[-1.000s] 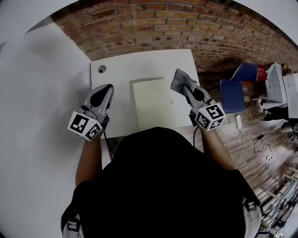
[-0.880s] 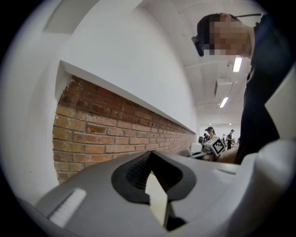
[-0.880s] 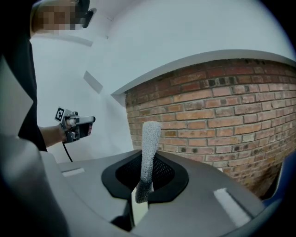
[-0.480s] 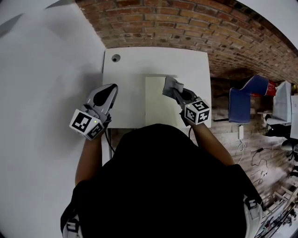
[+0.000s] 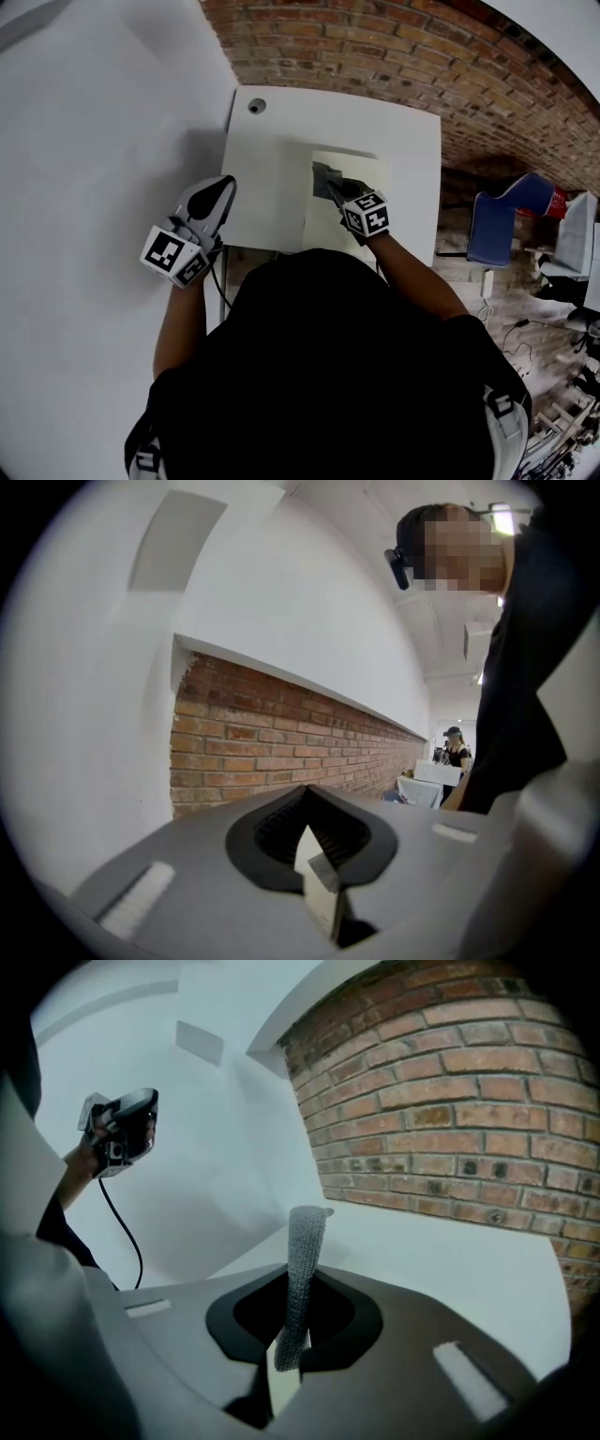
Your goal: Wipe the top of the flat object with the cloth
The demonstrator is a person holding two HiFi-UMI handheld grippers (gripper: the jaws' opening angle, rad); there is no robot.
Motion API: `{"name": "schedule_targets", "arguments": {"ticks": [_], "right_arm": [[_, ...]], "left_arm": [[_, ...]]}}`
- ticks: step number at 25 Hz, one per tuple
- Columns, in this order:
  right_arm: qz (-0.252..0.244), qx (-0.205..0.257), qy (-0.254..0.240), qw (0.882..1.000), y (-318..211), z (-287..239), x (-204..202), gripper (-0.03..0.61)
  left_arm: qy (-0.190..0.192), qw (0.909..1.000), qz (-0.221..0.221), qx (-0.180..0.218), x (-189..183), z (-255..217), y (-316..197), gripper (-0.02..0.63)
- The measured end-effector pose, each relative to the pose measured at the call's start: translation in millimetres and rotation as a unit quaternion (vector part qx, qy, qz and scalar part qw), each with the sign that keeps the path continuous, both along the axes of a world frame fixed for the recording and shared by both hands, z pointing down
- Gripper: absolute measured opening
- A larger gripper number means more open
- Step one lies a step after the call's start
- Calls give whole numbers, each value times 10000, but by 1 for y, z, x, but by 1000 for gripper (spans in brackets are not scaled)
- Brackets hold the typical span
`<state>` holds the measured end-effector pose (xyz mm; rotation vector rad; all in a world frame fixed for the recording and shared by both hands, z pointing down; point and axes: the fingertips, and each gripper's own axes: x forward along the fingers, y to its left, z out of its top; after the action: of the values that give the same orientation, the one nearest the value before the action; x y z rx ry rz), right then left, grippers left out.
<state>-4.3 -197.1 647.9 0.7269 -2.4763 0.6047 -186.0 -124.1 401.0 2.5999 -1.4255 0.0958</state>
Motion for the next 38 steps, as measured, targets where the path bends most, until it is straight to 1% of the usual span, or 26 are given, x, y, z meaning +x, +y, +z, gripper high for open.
{"name": "schedule_targets", "arguments": {"ticks": [9, 15, 19, 23, 28, 30, 38], "right_arm": [[-185, -378, 302, 9987, -11, 45, -31, 9], [-350, -542, 549, 9964, -12, 72, -42, 9], [-439, -530, 697, 9952, -15, 82, -46, 9], [-483, -570, 821, 9938, -18, 91, -45, 9], [-353, -674, 871, 9933, -20, 100, -40, 9], [-336, -675, 884, 9932, -21, 101, -38, 9], [-147, -694, 1051, 9919, -29, 107, -17, 9]], "left_arm": [[-68, 9993, -310, -187, -20, 7, 19, 2], [-93, 9980, -551, -279, -35, 8, 29, 2], [-84, 9971, -691, -294, -44, 8, 32, 2], [-148, 9974, -613, -347, -42, 8, 34, 2], [-105, 9975, -593, -369, -37, 10, 34, 2], [-142, 9973, -590, -417, -36, 10, 32, 2], [-104, 9977, -535, -412, -35, 13, 25, 2]]}}
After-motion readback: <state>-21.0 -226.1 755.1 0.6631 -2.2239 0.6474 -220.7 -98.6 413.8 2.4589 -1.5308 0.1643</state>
